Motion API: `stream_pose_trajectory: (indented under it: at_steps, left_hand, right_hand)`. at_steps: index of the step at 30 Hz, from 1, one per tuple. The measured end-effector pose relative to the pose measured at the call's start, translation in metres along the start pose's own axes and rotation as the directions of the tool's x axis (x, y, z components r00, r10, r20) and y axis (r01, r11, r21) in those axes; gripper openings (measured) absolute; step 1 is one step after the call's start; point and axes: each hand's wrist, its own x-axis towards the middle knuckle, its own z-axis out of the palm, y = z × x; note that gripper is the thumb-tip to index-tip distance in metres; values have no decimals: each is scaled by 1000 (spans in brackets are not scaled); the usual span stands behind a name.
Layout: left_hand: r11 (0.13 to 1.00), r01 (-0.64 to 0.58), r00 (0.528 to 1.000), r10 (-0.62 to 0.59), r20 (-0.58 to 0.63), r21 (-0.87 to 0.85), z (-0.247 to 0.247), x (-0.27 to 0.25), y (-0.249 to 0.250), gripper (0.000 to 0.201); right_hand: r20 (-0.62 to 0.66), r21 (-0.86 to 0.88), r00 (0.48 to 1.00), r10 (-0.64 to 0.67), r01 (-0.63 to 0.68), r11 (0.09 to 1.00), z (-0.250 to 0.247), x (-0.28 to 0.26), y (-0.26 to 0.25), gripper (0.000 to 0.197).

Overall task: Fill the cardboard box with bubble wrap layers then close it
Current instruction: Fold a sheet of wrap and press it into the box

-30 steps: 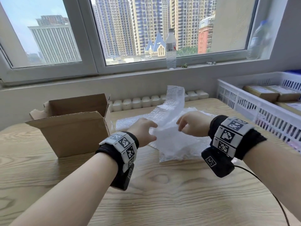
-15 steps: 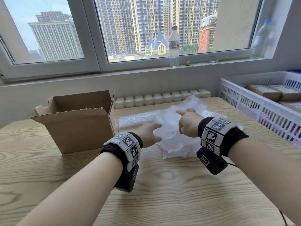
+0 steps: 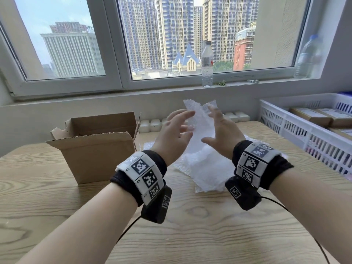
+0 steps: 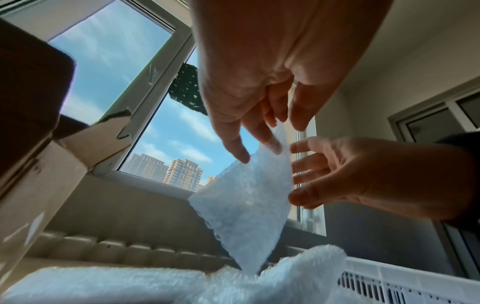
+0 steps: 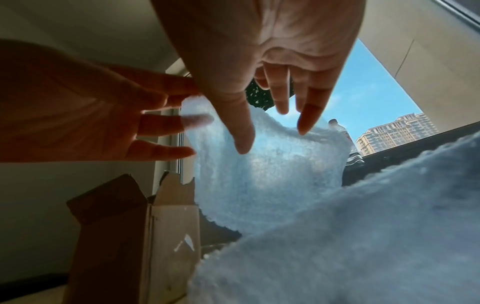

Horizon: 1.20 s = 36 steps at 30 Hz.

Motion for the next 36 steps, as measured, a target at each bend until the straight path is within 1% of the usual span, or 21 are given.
stream_pose_trajectory:
  at_steps: [2,5,6,7,8,10,12,13,14,16,19,21,24,25,26,28,30,32,33,34,36]
  left_hand:
    - [999,-22,999,21,-34,-42,-9,-2,10,48]
    - [998,-24,999,21,-38,-61,-21,-10,18,52]
    - [1000,-26,998,25,-53,-17,-26,-13,18,58]
    - [998,-18,997,23,-80,57,-30,-17,16,67]
    - [991,16,994,-1,-113,133,-34,-20,14,79]
    - [968,163,978,-133,-162,192,-42,-27,9,99]
    - [952,287,953,-273,-127,108,-49,-35,5,107]
    - [946,319,945,-312,-99,61,-51,-40,2,104]
    - [945,327,942,-323,-90,27,-52,-44,1,99]
    - [956,290,946,-292,-142,-34,-52,-53,0,82]
    - [982,182,952,-188,-242,-46,-51,-64,6,62]
    - [989,135,952,-145,-269,-54,-49,-70,11,62]
    - [996,82,955,-92,-281,-47,-46,-79,15,70]
    - [997,63,959,-71,-273,-39,-45,-81,16,67]
    - [999,40,963,-48,-266,-37,-44,-84,17,58]
    - [999,-1,963,-13,-270,-52,-43,-89,22,37]
    - [998,-19,964,1,-267,-64,-43,-92,26,33]
    - [998,2,968,-17,-252,-58,-44,-93,27,26]
    - [999,23,965,-33,-259,-39,-45,-93,27,22]
    - [999,42,959,-45,-278,-16,-47,-93,26,24]
    - [996,82,949,-69,-308,30,-50,-93,22,34]
  right_hand:
    - [-34,-6,999,-35,35,999,-2,0,-7,75]
    - [-69,22,995,-71,73,997,-3,-2,-20,37]
    - [-89,55,993,-77,83,995,-3,-3,-24,24]
    - [-106,108,992,-67,78,991,-3,-4,-28,18]
    - [-120,187,992,-45,67,980,-3,-5,-30,18]
    - [-102,415,994,22,22,909,-5,-9,-34,20]
    - [-21,651,998,59,-31,758,-9,-18,-43,12]
    - [23,726,998,60,-57,685,-10,-24,-47,10]
    - [52,769,997,51,-72,635,-11,-30,-51,11]
    - [76,805,997,28,-78,589,-11,-40,-56,19]
    - [70,776,997,45,-83,625,-9,-52,-62,34]
    - [19,762,994,108,-85,642,-8,-60,-64,41]
    - [-137,756,979,150,6,654,-8,-72,-67,36]
    - [-181,743,974,137,44,668,-8,-76,-69,33]
    - [-200,728,973,112,71,682,-9,-79,-70,31]
    - [-162,722,985,54,81,687,-10,-84,-73,29]
    - [-68,755,998,14,43,654,-11,-87,-75,31]
    - [11,782,1000,-19,3,623,-12,-89,-76,32]
    - [39,781,999,-33,-10,625,-13,-89,-76,31]
    - [59,773,998,-36,-23,634,-13,-89,-76,27]
    - [91,774,996,-20,-58,631,-13,-88,-75,15]
